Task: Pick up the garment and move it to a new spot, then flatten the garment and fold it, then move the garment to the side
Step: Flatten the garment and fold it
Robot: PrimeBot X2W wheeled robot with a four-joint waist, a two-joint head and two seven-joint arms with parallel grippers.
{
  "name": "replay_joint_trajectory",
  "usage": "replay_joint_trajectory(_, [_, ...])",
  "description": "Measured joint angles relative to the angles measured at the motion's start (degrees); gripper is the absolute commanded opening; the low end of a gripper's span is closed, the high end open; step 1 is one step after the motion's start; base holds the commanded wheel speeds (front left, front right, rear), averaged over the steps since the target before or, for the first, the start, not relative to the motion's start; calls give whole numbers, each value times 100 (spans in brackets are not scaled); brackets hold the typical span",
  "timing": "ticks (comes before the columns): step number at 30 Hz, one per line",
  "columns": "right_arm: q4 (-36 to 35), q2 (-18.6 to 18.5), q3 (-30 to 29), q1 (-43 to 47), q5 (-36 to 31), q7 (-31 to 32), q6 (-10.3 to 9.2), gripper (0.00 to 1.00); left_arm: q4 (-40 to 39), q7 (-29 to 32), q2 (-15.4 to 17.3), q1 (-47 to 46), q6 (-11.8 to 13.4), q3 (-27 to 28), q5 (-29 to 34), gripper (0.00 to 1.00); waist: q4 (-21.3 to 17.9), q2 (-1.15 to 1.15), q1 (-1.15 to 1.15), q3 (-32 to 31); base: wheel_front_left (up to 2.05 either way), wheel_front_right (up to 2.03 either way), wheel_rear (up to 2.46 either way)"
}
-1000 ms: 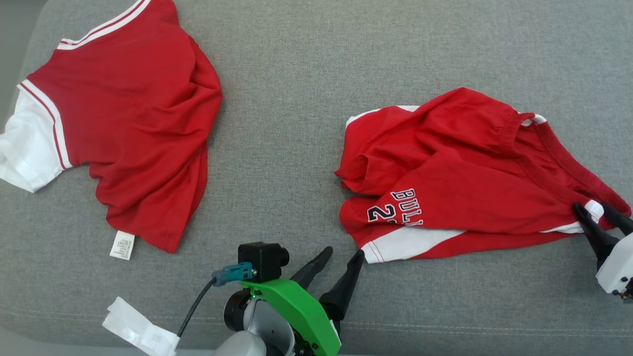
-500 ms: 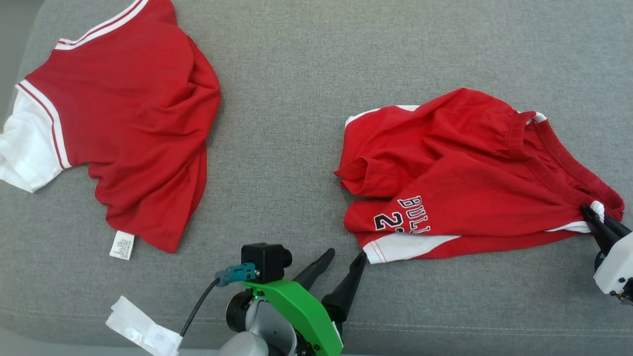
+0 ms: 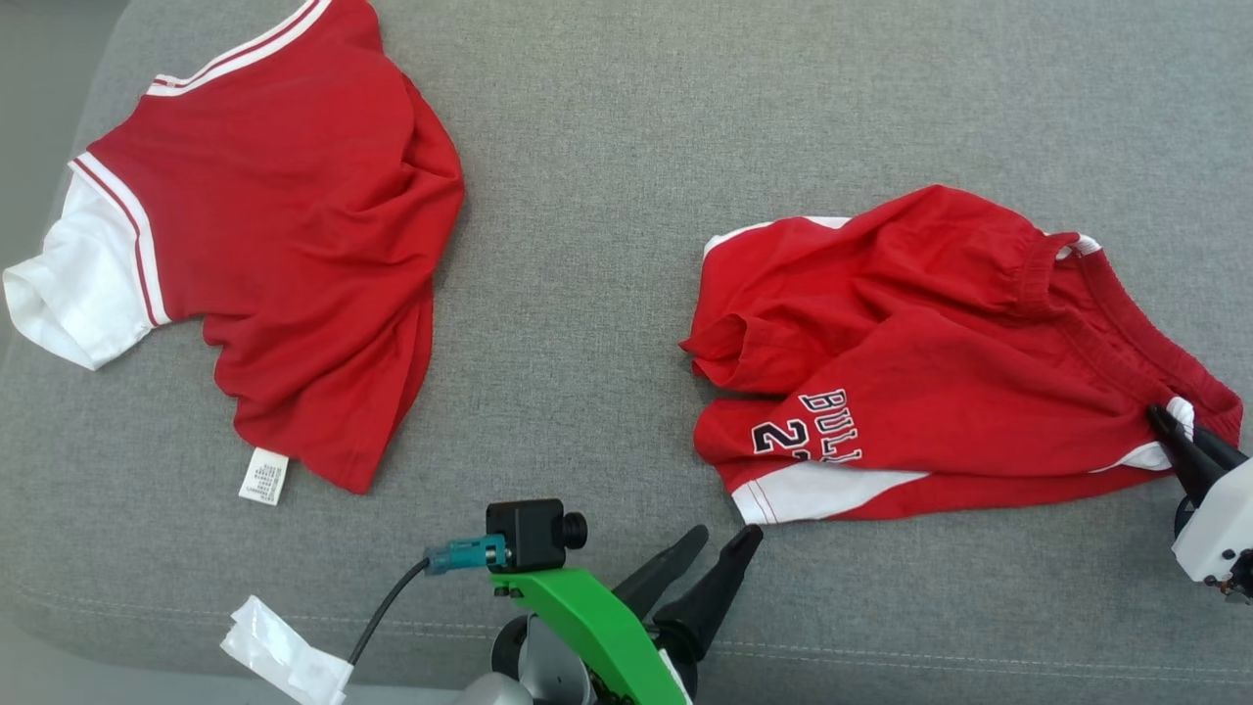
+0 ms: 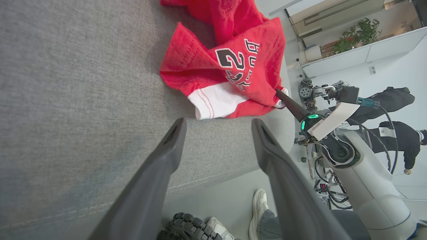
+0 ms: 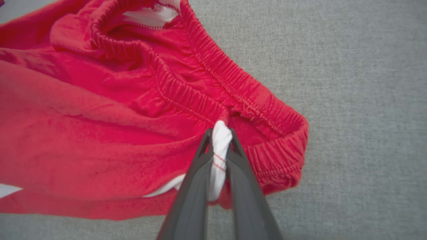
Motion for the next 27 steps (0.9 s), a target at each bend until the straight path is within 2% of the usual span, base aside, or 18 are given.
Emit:
replay_joint_trajectory(11, [-93, -54, 67, -84, 1, 68, 26, 0, 290, 127, -5, -42, -107, 48, -303, 100, -79, 0, 0, 138, 0, 0, 0])
replay_joint_trajectory(27, [-102, -58, 90, -164, 136, 92, 51, 0, 630, 134, -16, -568, -302, -27, -480, 100, -299, 0, 0, 307, 0, 0, 0])
